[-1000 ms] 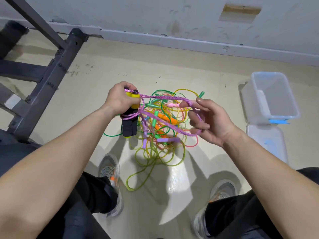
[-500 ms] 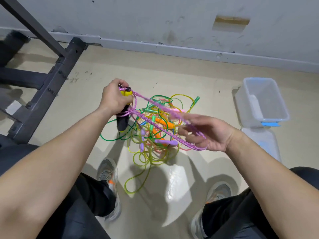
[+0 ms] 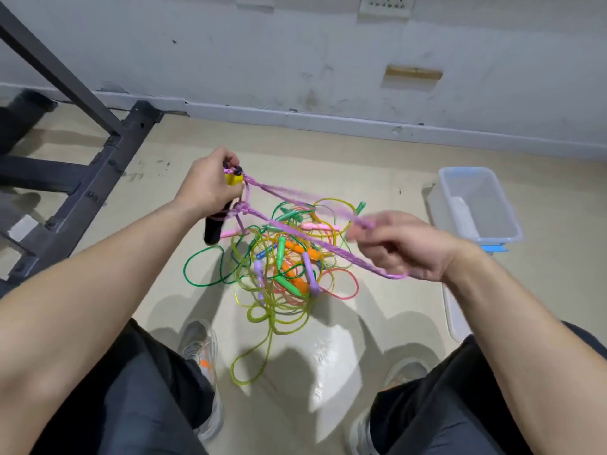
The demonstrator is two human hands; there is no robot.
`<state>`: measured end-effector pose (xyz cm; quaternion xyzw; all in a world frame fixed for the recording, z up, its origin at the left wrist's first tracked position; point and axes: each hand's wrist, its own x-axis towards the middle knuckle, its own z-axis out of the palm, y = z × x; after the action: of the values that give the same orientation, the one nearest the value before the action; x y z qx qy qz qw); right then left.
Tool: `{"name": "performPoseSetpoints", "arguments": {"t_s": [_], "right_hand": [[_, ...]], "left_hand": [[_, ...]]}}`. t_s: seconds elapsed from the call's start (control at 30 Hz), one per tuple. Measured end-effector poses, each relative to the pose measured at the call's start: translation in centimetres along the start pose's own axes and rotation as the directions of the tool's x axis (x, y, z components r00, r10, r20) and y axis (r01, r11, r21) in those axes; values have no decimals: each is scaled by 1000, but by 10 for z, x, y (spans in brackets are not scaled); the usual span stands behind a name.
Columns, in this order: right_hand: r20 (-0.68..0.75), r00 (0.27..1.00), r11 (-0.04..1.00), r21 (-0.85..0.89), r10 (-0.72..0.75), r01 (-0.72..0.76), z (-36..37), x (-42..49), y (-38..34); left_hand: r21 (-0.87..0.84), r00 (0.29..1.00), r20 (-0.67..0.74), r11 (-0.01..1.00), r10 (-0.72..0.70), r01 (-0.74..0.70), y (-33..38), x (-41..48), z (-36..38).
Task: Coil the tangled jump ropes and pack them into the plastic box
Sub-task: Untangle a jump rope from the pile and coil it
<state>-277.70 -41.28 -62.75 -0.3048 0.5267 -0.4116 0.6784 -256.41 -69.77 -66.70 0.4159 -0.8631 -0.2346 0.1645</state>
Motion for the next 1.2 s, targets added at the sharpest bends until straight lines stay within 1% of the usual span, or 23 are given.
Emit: {"name": "performPoseSetpoints", "arguments": {"t_s": [0.07,0.13,0.2,0.23,0.27,0.33,0.4,0.43,0.47,0.5,0.57,0.63,0.67,0.7,0.73,0.77,0.8,0.9,0.97,1.03,1.1,1.17,1.2], "right_hand": [[-183,980,878,-451,83,-159,-2,-6,-1],[-218,973,807,-560,74,-186,-7,-10,2],[-74,997,941,-337,-10,-15,-14,-14,8],[4,995,990,-104,-97,97,-17,-13,12],[59,984,977,136,-171,161,-20,-12,14],[138,973,892,440,-183,105,-29,-12,15],[157,984,893,451,-84,5,-34,-13,16],[94,995,947,318,20,-49,-37,-12,19],[-16,992,989,81,127,-126,-38,-10,23],[-144,970,955,-197,195,-221,-36,-7,28],[-354,916,732,-571,188,-371,-32,3,40],[-504,861,573,-688,63,-445,-33,16,49],[-554,832,559,-694,-13,-453,-33,21,49],[-595,801,632,-646,-66,-428,-35,24,48],[-634,769,773,-525,-76,-356,-36,27,48],[-671,739,908,-341,-53,-244,-36,30,48],[-711,703,976,-164,-15,-145,-36,32,48],[-751,636,981,190,178,-50,-37,38,49],[-657,691,894,447,302,34,-38,44,50],[-552,780,779,612,295,138,-36,52,53],[-542,789,720,666,290,192,-30,63,56],[-672,703,862,478,233,171,-30,72,66],[-749,646,963,258,149,77,-31,75,71]], "left_hand": [[0,1000,-20,1000,-17,17,-1,3,-8],[-5,1000,-9,1000,-26,26,-1,5,-13],[6,1000,13,1000,-7,7,-1,6,-13],[-4,1000,12,1000,-12,12,-2,6,-14],[-21,1000,5,1000,-22,22,-3,7,-14],[-36,1000,-5,999,-24,24,-7,10,-14],[-2,1000,8,1000,-9,9,-12,13,-15],[21,1000,15,1000,1,-2,-14,14,-15],[35,1000,20,999,11,-12,-17,15,-15],[33,1000,24,999,12,-13,-19,16,-15],[5,1000,21,1000,-9,9,-22,16,-14],[-2,1000,14,1000,-15,15,-24,16,-12],[-10,1000,7,1000,-24,24,-25,16,-11],[-32,999,-2,999,-43,42,-25,16,-11],[-59,998,-8,996,-65,64,-26,17,-12],[-87,996,-12,993,-84,83,-27,17,-11],[-112,995,-12,989,-101,99,-28,18,-11],[-204,990,8,969,-144,142,-27,19,-5],[-289,986,40,943,-161,165,-24,17,2],[-334,982,72,923,-175,189,-23,15,9],[-300,979,68,932,-191,203,-29,15,10],[-191,983,42,964,-178,183,-36,17,6],[-139,987,39,977,-157,161,-38,18,4]]}}
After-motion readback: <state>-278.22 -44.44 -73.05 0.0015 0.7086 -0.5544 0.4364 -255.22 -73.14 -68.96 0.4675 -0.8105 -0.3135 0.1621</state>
